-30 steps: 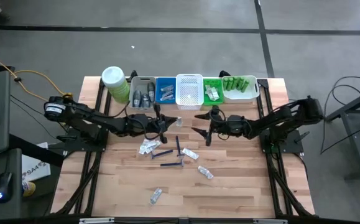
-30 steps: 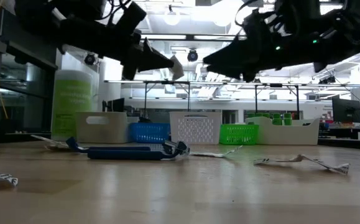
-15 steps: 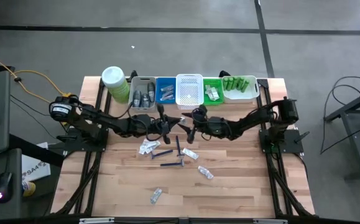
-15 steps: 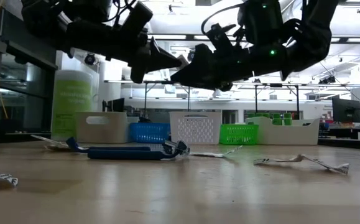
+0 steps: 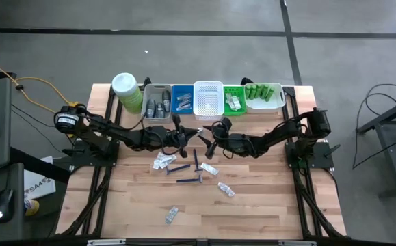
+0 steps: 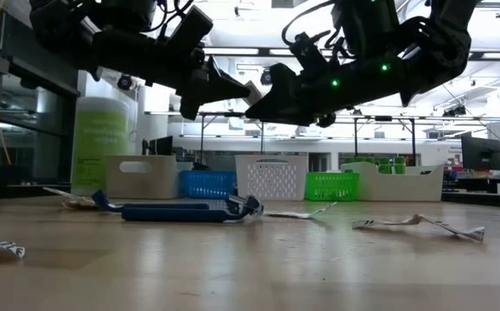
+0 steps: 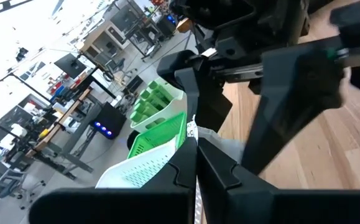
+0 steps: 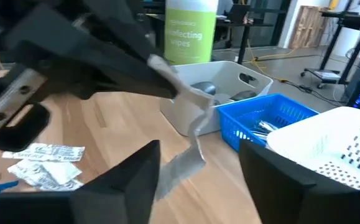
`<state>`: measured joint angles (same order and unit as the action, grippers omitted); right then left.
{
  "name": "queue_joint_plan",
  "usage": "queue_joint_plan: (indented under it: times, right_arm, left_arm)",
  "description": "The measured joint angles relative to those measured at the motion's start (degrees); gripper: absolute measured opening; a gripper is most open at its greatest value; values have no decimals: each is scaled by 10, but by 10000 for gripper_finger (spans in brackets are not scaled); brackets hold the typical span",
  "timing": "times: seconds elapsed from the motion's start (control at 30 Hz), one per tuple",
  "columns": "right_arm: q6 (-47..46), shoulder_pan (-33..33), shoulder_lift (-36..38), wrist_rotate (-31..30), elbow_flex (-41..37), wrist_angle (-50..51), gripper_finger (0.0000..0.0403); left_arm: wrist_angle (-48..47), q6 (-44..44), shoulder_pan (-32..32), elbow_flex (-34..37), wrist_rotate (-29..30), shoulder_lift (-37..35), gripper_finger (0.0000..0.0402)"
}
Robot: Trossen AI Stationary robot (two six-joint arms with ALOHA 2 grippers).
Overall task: Pick & Place Travel size toiletries
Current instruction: Put the white bandage pack into the green bin
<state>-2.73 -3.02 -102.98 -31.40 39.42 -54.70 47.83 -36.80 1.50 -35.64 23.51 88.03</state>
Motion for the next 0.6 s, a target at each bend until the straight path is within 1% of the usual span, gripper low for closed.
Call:
queue_joint_plan:
  times: [0.2,0.4,0.47,0.6]
  right_arm:
    - [-7,2,0,-2,0,-1,125]
    - [-17,4,0,-1,0,37,18]
    - [-19,7,0,0,0,52,7]
    - [-22,11,0,3,0,54,3]
  left_arm:
    - [0,2,0,0,-1,0,0]
    - [3,-2,0,0,0,-4,0]
    - [4,-3,0,0,0,-4,0]
    - [2,-2,0,0,0,-4,0]
